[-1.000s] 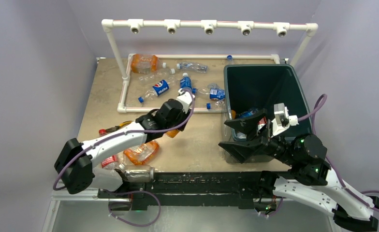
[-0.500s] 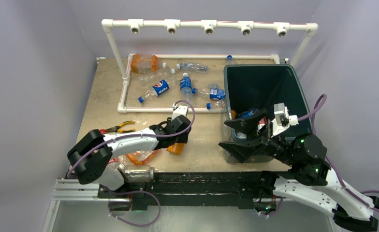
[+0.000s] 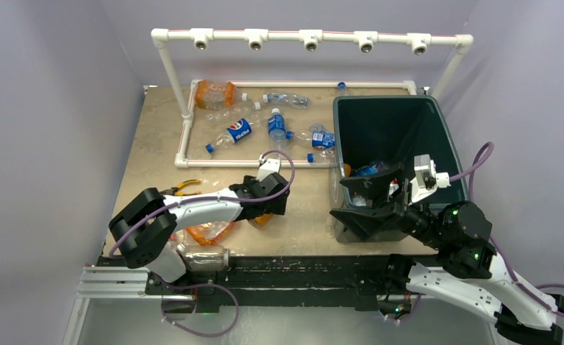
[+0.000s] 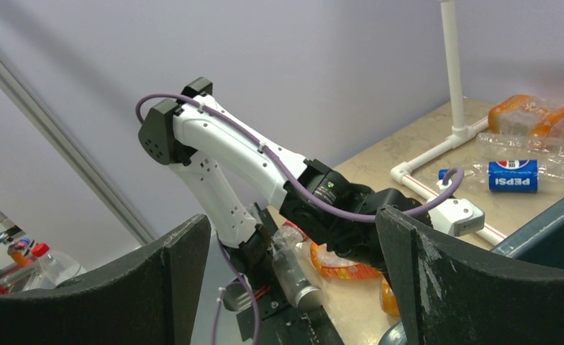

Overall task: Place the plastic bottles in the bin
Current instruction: Pick up the plastic bottle at the center of the board.

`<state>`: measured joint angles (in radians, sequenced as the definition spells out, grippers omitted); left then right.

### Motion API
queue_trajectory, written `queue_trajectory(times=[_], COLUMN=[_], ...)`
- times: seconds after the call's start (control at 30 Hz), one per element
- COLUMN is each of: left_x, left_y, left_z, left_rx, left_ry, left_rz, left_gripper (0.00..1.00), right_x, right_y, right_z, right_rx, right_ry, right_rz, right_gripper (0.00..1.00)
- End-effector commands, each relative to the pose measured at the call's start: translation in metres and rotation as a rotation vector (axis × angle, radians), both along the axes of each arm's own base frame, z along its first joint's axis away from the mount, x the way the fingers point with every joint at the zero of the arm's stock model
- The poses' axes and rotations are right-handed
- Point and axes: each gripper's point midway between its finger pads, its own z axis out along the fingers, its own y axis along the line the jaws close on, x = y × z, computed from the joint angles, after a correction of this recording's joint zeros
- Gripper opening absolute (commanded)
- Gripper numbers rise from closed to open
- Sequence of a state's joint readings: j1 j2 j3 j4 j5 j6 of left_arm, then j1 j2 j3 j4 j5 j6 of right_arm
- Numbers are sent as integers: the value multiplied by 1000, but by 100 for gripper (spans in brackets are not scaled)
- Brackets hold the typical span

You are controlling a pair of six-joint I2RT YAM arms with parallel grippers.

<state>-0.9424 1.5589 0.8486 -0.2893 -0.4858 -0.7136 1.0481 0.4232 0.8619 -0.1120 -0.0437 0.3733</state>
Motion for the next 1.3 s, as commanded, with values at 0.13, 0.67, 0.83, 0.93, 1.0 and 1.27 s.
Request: queue_trajectory(times=[0.13,0.67,0.83,0.93,1.0,1.27], left_x=[-21,-37,-41,-39,-34,-4], left_y=[-3,29,18,12,8,-5], left_z=[16,-15,-22,-12,7,161], left_rx=[56,236,201,185,154,-79], left_ry=[77,148,174,159,113,-258], left_rz=[-161,-232,-288,-311,-307,-286], left_gripper=[84,75,59,49,46,39], right_x=[-5,-7,-7,-8,-8,0], right_y=[-12,-18,-18,-17,-17,-10], right_z=[14,9,8,11,15,25], right_rx=[27,36,33,32,35,16], right_ry=[-31,-36,-35,-41,-47,-67], right_rz=[-15,-16,-18,-15,-12,-31], right_gripper=[89,89,90,90,90,90])
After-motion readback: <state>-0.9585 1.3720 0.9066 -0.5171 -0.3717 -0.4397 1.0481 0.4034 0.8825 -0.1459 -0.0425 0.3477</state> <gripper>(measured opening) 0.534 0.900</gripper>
